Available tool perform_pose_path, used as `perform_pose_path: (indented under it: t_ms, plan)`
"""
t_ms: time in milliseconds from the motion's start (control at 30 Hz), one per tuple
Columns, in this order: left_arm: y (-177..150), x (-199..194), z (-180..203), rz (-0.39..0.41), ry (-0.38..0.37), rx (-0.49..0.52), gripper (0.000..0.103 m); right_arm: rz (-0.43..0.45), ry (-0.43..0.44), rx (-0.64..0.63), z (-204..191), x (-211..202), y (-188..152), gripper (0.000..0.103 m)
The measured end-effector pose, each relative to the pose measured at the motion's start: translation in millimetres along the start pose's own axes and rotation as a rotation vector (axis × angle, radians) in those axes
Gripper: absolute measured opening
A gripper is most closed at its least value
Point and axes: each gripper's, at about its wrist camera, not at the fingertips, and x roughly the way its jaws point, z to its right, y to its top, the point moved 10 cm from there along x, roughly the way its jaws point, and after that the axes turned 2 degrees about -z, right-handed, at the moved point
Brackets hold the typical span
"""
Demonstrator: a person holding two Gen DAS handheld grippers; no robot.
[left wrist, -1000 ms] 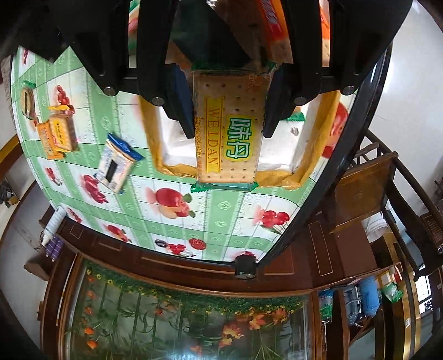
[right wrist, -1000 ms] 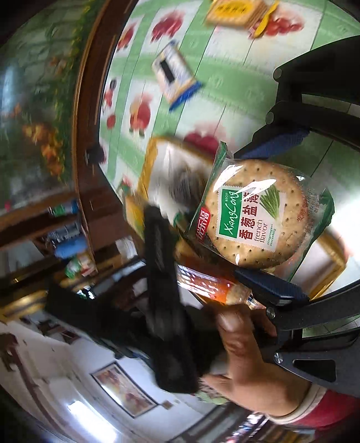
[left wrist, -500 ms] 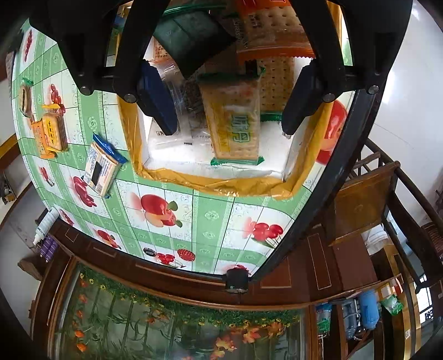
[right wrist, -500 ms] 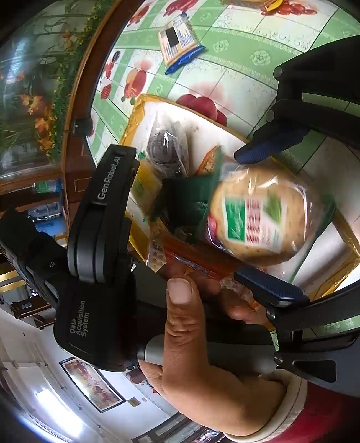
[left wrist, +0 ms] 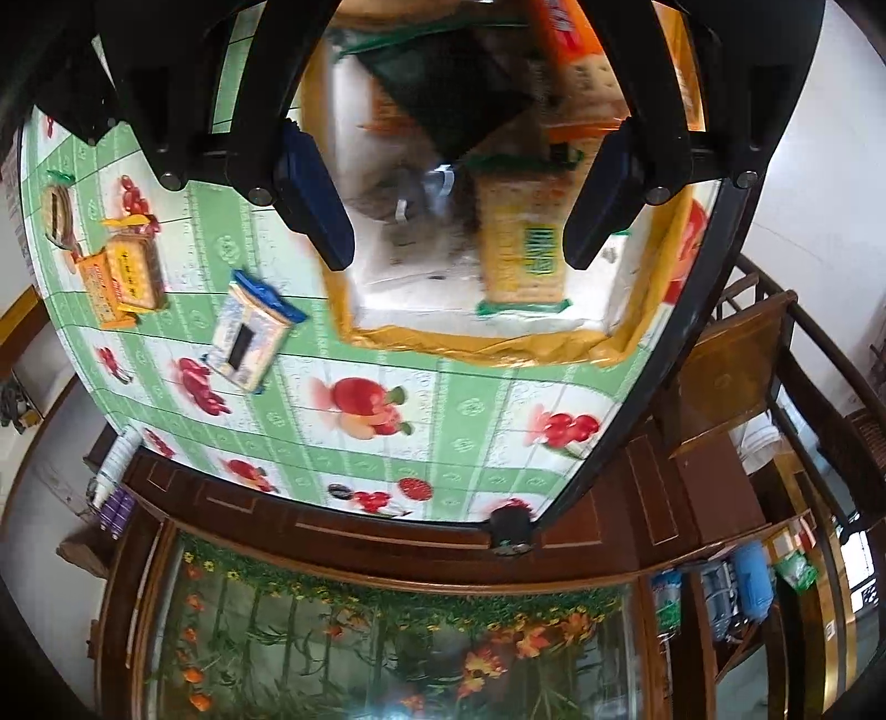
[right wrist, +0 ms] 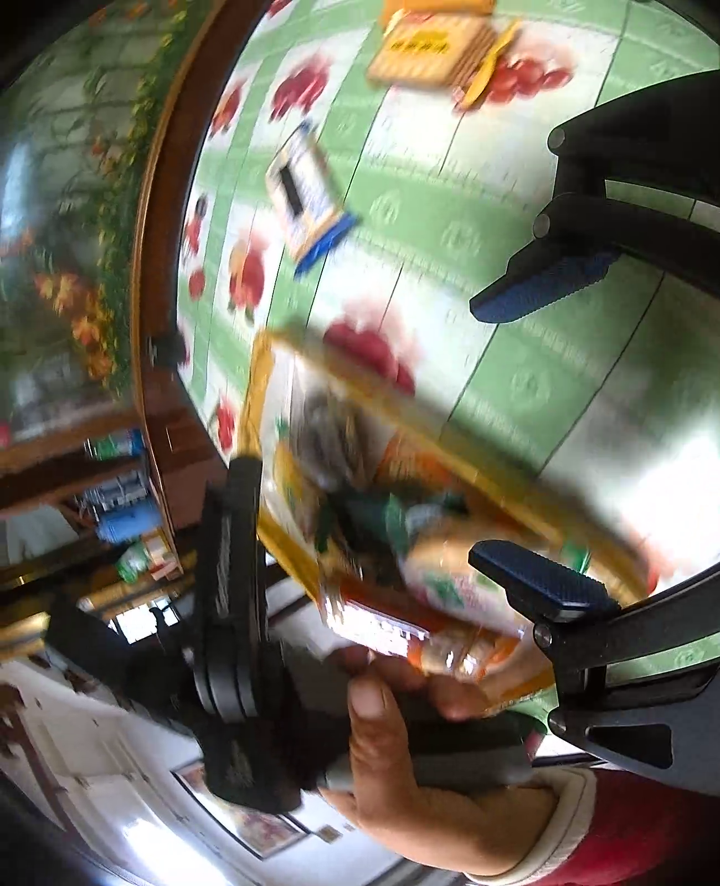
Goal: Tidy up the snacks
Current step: 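Lower both packs into the tray and open both tools, then move both open tools back toward the remaining snacks on the table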
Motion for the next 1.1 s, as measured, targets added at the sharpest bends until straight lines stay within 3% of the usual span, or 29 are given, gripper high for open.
perform_pose_path:
  t_ms: [633,833,1100]
  plan:
    - [-25.9,-8.0,117.0,-0.018,-0.102,0.139,0.080,0.047,-0.132,0.215,115.9,-60.7,-40.5,0.087]
    - [-43.8,-16.4,142.4,0.040,-0.071,0.148,0.080,0.077,-0.163,0.266,141.4,-83.2,-55.8,0.087]
    - [-54.2,-24.9,169.1,0.115,-0.020,0.160,0.080,0.120,-0.277,0.274,167.1,-117.5,-69.1,0.100]
